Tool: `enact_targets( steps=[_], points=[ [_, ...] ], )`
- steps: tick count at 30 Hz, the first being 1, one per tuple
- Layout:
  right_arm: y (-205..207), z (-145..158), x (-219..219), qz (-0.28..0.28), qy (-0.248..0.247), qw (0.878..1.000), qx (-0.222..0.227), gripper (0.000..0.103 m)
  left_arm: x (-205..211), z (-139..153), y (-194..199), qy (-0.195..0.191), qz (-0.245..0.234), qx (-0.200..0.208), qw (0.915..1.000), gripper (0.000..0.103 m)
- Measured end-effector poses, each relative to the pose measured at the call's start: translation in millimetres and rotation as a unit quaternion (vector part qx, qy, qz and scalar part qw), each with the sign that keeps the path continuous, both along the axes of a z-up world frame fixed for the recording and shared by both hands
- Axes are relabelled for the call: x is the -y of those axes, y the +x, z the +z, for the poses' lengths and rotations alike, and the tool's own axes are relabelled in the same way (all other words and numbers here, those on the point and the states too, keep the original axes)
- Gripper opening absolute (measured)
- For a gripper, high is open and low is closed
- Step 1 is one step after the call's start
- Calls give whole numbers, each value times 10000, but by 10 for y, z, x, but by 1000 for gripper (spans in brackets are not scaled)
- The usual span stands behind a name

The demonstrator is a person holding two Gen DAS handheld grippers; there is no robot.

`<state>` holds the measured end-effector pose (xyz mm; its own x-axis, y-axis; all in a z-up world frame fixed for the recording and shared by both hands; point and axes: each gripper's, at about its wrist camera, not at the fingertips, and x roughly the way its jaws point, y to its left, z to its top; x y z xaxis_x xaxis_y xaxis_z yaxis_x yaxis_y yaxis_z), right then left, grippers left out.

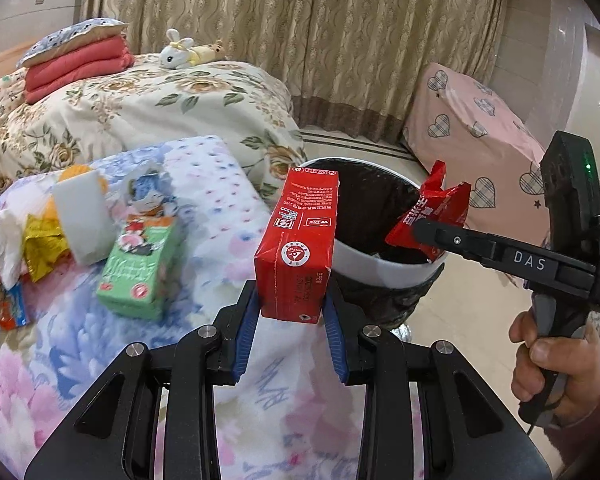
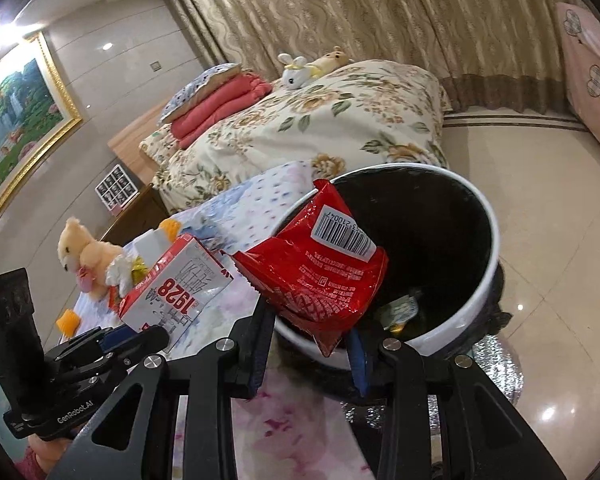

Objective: Collect trash
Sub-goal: 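Carry the red carton and red wrapper over the bin and release both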

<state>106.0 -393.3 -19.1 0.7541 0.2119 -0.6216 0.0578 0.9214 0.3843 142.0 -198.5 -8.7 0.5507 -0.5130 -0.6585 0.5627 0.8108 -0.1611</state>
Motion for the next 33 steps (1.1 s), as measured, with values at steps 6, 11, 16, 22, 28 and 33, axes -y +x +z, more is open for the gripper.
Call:
enact_targets(
  steps=[6,11,16,22,28,33],
  points=[
    [71,-18,139,-76,-8,9999,-86,34,216,-5,78,108,-140,-2,9998,30],
    [131,-26,235,-126,7,9998,-163,34,351,2,155,166,-187,-15,9997,30],
    [185,-43,313,-143,33,9996,-235,34,462,12,224,191,-245,-50,9995,30],
    [223,-73,396,-170,83,9993,-321,34,620,35,251,265,-338,-4,9991,30],
    [279,-96,447,-169,82,9989,-424,37,707,11,302,252,-390,-89,9989,31],
    [299,-98,492,-255,114,9985,-470,47,752,-21,330,304,-386,-175,9986,32]
  ],
)
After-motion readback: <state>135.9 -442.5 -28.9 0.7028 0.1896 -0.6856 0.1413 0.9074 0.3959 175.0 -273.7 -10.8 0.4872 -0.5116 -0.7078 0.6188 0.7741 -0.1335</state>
